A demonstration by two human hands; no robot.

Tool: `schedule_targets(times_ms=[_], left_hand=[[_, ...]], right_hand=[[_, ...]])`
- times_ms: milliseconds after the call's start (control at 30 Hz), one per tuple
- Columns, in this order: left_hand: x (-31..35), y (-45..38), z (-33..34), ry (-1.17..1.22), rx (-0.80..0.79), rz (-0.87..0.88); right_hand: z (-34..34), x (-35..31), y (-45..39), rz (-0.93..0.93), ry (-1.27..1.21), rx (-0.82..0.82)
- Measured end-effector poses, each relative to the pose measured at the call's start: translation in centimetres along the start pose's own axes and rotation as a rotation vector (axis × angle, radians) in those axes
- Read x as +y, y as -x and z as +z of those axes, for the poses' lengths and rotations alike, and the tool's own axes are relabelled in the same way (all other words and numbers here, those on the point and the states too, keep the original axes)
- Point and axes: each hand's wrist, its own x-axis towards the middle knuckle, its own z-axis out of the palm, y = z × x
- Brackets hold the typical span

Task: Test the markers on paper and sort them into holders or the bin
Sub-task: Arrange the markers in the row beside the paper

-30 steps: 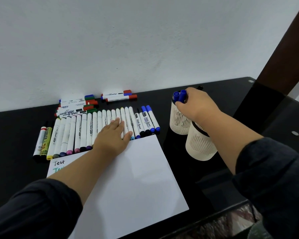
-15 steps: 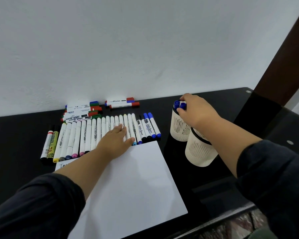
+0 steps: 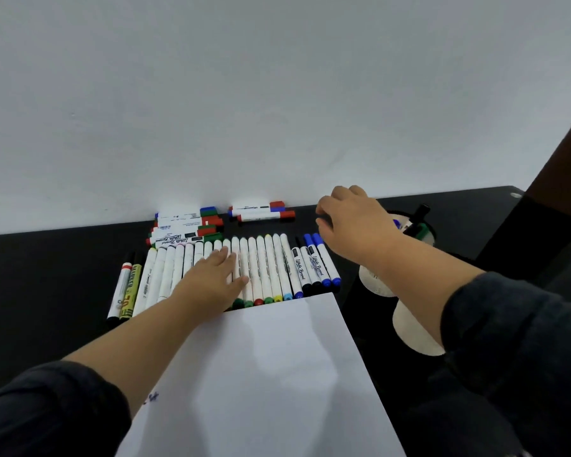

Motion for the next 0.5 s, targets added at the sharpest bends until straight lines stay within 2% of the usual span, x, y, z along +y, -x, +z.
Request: schedule_targets(times_ms=[133,300,500], left_hand=[[-1.5,0.0,0.0,-0.044,0.036,0.062],[-2.1,-0.3,0.4,0.028,0.052,0.09],[-2.4,-0.4,0.6,0.028,0.084,0.107]], right_hand=[[2.3,-1.5,-2.3,-0.057,-0.017,0.004],[5.8,-3.3,-5.5,-0.101,-0.027,-0.031],[10.0,-4.6,-9.9,-0.092,-0.035,-0.144]])
